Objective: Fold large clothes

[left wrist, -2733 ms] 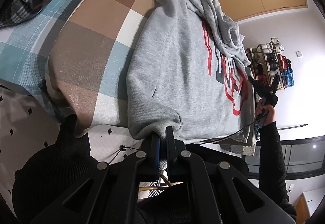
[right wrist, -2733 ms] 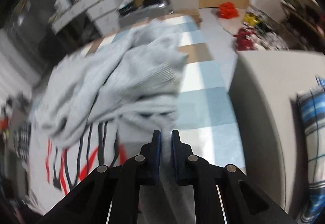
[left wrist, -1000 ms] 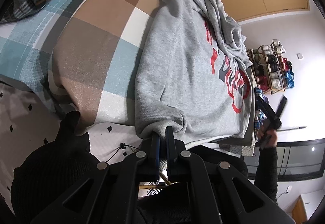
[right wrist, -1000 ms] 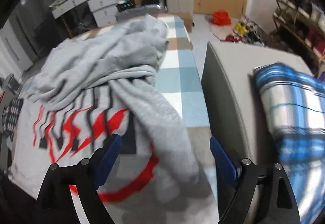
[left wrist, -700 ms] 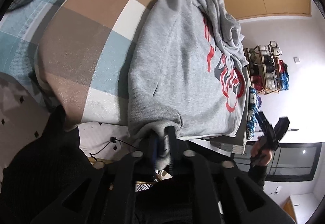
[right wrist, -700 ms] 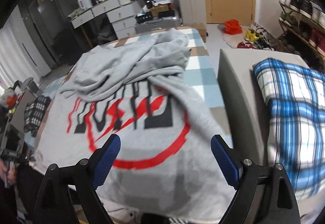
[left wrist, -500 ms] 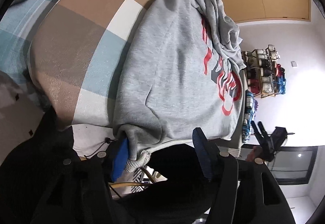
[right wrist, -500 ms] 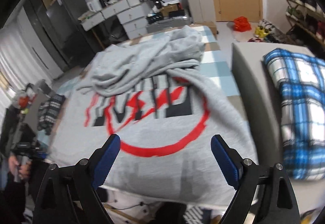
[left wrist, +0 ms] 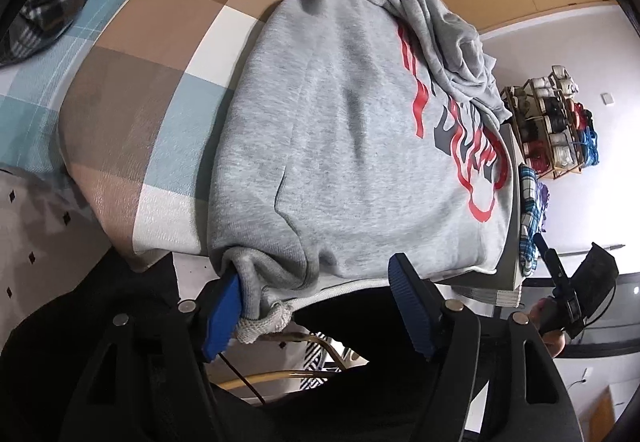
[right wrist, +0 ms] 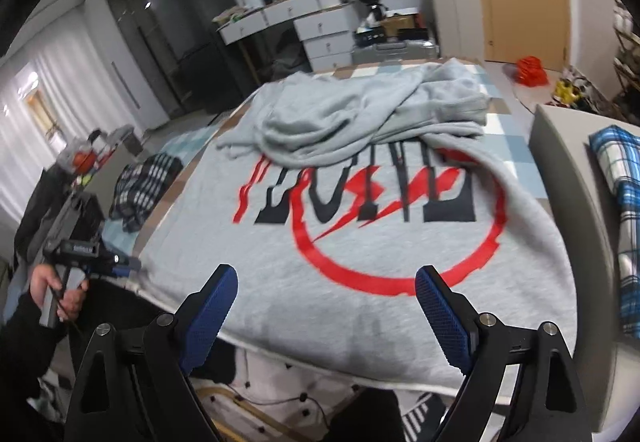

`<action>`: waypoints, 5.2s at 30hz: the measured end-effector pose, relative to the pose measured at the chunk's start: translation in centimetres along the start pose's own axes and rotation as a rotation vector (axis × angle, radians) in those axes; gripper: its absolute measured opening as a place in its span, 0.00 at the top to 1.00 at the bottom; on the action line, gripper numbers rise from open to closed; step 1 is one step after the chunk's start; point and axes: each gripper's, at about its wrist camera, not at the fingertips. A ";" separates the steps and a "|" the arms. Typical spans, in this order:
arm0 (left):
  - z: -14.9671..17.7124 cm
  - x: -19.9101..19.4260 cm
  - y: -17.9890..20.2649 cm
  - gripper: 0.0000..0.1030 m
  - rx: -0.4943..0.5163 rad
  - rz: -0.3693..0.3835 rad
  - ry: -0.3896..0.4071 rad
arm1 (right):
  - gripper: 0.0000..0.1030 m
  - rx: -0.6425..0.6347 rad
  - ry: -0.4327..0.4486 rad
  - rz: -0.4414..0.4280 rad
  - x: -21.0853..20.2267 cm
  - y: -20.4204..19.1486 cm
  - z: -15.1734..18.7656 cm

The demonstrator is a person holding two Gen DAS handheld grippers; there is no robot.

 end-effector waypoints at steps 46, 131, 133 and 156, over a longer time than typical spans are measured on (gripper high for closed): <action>1.6 -3.4 -1.2 0.93 0.081 0.089 0.042 | 0.04 1.004 0.081 -0.010 -0.2 20.3 12.1; 3.5 -2.8 -1.6 0.94 -0.025 0.176 0.253 | 0.89 0.641 0.448 -0.118 -8.1 16.3 5.0; 2.8 -2.5 -0.9 0.94 -0.021 0.201 0.259 | 0.88 0.635 0.376 -0.066 -7.6 16.2 5.2; -5.8 -2.9 1.3 0.94 0.003 0.288 0.257 | 0.03 0.644 0.105 -0.035 -5.3 15.9 11.6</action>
Point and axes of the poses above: each gripper's, at about its wrist camera, not at the fingertips, and x roughly the way its jaws point, y to its right, z to its underside, and after that the axes turned 10 degrees about x, right-handed
